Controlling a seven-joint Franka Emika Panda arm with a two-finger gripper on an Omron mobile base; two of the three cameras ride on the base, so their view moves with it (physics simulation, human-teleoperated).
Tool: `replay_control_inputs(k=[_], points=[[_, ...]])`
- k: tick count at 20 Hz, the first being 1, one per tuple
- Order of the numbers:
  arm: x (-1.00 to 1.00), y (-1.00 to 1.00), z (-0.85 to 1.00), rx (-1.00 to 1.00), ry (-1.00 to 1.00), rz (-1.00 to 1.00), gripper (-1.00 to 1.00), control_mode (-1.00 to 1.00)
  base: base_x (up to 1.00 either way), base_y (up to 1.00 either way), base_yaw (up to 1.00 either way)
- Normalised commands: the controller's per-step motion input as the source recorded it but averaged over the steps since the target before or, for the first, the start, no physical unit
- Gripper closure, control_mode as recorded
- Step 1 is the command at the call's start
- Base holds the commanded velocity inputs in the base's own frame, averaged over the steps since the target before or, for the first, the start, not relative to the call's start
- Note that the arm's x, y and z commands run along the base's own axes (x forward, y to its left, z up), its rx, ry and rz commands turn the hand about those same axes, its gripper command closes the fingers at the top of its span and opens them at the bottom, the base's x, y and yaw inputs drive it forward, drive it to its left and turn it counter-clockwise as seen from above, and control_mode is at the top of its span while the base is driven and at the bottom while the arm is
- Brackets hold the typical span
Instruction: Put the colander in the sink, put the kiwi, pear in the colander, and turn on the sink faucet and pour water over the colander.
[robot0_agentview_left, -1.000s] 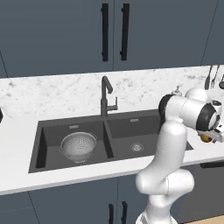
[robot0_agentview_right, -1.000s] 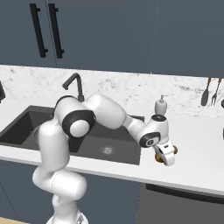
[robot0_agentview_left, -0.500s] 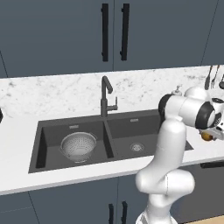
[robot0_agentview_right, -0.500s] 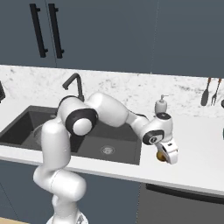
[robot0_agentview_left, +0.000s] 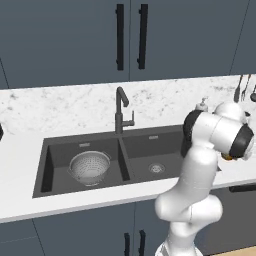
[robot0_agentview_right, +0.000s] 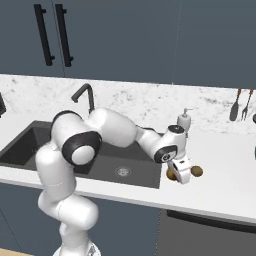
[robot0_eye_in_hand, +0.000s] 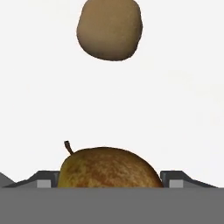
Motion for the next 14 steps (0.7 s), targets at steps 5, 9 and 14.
replay_control_inputs(k=[5, 9, 14], points=[[-0.02, 1.0, 0.48, -0.05, -0.22, 0.02, 1.0, -1.0, 0.0, 0.0, 0.0], [0.0, 1.0, 0.78, -0.06, -0.2, 0.08, 1.0, -1.0, 0.0, 0.0, 0.0], [0.0, 1.0, 0.8, -0.08, -0.12, 0.11, 1.0, -1.0, 0.0, 0.0, 0.0]])
